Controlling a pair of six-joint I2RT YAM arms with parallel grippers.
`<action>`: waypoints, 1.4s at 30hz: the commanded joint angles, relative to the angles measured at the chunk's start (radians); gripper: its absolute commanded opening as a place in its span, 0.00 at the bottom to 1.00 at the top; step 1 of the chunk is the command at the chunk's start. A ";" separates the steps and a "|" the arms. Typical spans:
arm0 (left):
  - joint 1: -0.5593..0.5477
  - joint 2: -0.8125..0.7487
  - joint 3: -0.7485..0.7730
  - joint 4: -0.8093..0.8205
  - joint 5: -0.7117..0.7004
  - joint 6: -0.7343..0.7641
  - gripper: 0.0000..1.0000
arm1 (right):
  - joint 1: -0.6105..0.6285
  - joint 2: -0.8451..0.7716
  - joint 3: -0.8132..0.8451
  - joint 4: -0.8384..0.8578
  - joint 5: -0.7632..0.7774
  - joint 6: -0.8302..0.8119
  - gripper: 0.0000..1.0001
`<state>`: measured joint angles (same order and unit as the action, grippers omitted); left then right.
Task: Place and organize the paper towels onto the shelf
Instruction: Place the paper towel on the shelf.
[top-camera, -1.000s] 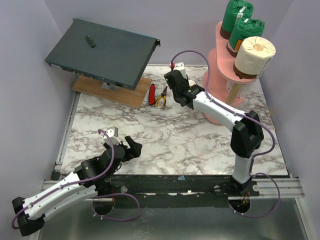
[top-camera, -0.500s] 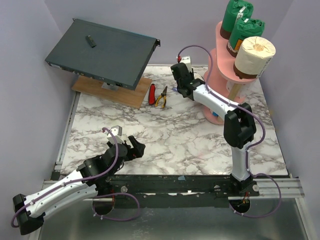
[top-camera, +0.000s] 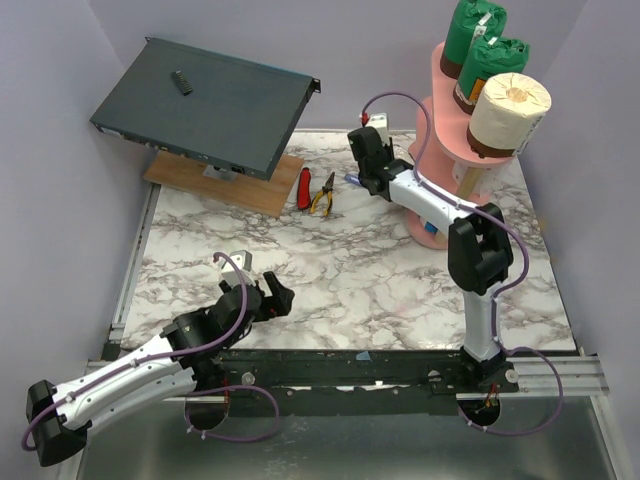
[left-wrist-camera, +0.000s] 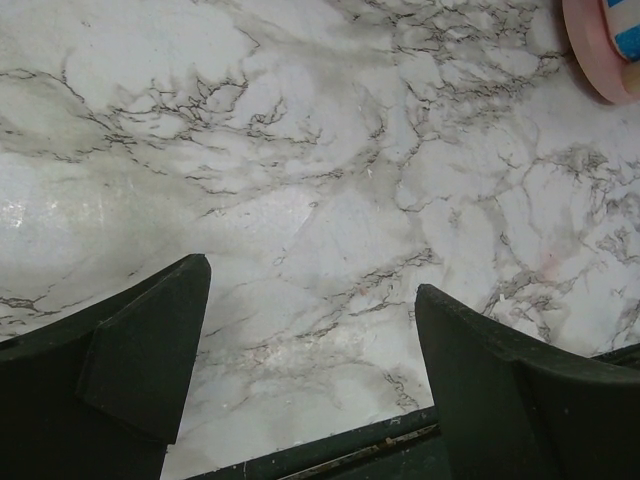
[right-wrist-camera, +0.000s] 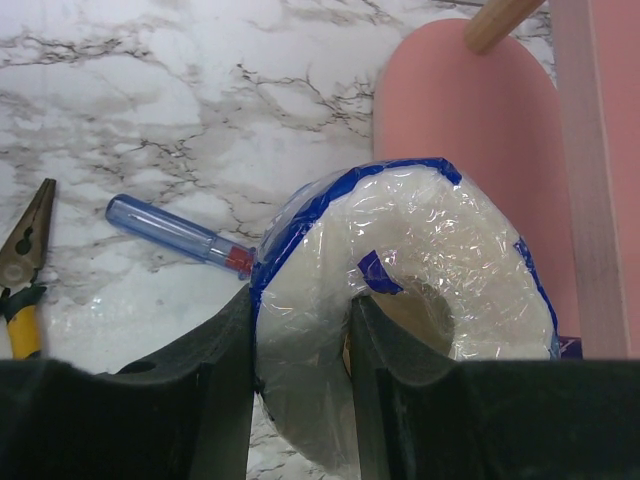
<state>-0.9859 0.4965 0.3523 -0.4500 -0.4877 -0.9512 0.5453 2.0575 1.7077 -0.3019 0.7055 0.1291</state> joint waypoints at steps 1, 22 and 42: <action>-0.005 0.014 0.036 0.031 0.015 0.028 0.88 | -0.027 0.001 -0.006 0.060 0.057 -0.016 0.31; -0.005 0.051 0.036 0.044 0.025 0.032 0.88 | -0.072 0.008 -0.042 0.047 0.077 0.003 0.34; -0.005 0.060 0.032 0.047 0.043 0.026 0.88 | -0.081 -0.004 -0.042 -0.003 0.094 0.032 0.63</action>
<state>-0.9859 0.5602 0.3683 -0.4149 -0.4637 -0.9272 0.4755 2.0575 1.6627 -0.2867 0.7658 0.1417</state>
